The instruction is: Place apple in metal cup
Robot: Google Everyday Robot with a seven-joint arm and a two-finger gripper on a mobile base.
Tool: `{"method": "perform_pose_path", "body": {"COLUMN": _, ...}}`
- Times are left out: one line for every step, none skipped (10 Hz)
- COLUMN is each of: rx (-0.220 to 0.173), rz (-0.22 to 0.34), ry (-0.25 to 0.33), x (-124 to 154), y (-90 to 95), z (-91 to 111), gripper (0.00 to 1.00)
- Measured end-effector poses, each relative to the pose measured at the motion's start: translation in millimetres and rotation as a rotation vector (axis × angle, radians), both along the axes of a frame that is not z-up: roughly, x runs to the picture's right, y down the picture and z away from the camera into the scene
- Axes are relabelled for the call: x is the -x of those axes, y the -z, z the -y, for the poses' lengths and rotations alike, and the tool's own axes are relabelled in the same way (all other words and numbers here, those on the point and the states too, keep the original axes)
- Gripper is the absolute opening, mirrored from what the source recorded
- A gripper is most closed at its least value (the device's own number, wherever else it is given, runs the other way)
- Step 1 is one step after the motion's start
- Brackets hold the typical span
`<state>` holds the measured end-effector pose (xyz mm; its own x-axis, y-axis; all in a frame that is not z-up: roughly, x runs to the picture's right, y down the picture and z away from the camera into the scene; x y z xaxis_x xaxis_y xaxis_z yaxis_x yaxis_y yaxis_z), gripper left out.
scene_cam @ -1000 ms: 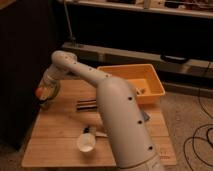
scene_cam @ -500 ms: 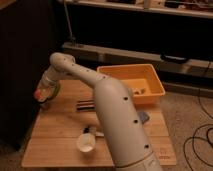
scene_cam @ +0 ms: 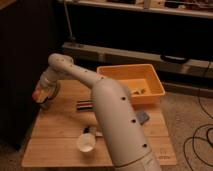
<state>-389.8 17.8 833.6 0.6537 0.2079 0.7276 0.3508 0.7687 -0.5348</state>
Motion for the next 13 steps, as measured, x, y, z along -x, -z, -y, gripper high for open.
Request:
{"method": "perform_pose_path", "body": {"rx": 0.001, "rz": 0.001, "ry": 0.002, "x": 0.8, "y": 0.2, "z": -0.6, "gripper": 0.02}}
{"method": "perform_pose_path", "body": {"rx": 0.002, "rz": 0.002, "ry": 0.005, "x": 1.5, "y": 0.8, "z": -0.8, "gripper": 0.1}}
{"method": "perform_pose_path", "body": {"rx": 0.003, "rz": 0.001, "ry": 0.007, "x": 1.7, "y": 1.0, "z": -0.8, "gripper": 0.2}}
{"method": "perform_pose_path", "body": {"rx": 0.002, "rz": 0.001, "ry": 0.008, "x": 2.7, "y": 2.7, "z": 0.3, "gripper": 0.31}}
{"method": "perform_pose_path", "body": {"rx": 0.003, "rz": 0.0, "ry": 0.01, "x": 3.2, "y": 3.7, "z": 0.3, "gripper": 0.41}}
{"method": "perform_pose_path", "body": {"rx": 0.003, "rz": -0.001, "ry": 0.011, "x": 3.2, "y": 4.2, "z": 0.6, "gripper": 0.52}}
{"method": "perform_pose_path", "body": {"rx": 0.004, "rz": -0.003, "ry": 0.013, "x": 3.0, "y": 4.6, "z": 0.3, "gripper": 0.59}}
{"method": "perform_pose_path", "body": {"rx": 0.005, "rz": -0.005, "ry": 0.013, "x": 2.7, "y": 4.7, "z": 0.1, "gripper": 0.61}}
{"method": "perform_pose_path", "body": {"rx": 0.006, "rz": -0.009, "ry": 0.012, "x": 1.6, "y": 4.0, "z": -0.4, "gripper": 0.61}}
{"method": "perform_pose_path", "body": {"rx": 0.007, "rz": -0.011, "ry": 0.011, "x": 1.1, "y": 3.5, "z": -0.8, "gripper": 0.61}}
{"method": "perform_pose_path", "body": {"rx": 0.005, "rz": -0.015, "ry": 0.006, "x": 0.6, "y": 3.5, "z": -0.3, "gripper": 0.61}}
{"method": "perform_pose_path", "body": {"rx": 0.001, "rz": -0.023, "ry": -0.004, "x": -1.0, "y": 3.7, "z": 0.8, "gripper": 0.61}}
{"method": "perform_pose_path", "body": {"rx": -0.001, "rz": -0.025, "ry": -0.007, "x": -2.9, "y": 3.6, "z": 2.9, "gripper": 0.61}}
